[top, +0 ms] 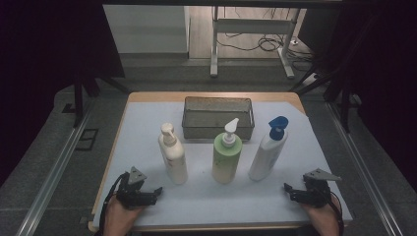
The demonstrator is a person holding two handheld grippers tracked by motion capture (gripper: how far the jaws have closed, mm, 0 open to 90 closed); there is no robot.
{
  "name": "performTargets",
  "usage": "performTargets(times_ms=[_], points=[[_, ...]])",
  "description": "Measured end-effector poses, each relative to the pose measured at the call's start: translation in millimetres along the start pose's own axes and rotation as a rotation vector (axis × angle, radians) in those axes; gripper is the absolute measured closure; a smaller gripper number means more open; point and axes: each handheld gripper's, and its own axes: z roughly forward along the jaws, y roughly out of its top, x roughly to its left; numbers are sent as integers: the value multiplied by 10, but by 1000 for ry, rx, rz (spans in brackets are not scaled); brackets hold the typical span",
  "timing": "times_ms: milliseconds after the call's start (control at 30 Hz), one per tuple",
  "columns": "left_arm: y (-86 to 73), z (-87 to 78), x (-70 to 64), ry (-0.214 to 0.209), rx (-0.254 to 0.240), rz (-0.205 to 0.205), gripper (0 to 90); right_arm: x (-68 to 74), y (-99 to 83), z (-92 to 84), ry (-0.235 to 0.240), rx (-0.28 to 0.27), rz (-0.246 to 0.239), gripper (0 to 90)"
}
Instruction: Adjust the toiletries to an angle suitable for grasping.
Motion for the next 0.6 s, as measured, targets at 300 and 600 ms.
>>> performTargets(times_ms=[300, 600], points=[[-4, 1, 3, -3, -4, -2, 123, 4, 6, 6, 11, 8, -8, 127], [-4, 1, 4, -3, -4, -3, 123, 4, 14, 8, 19, 16, -13, 115]])
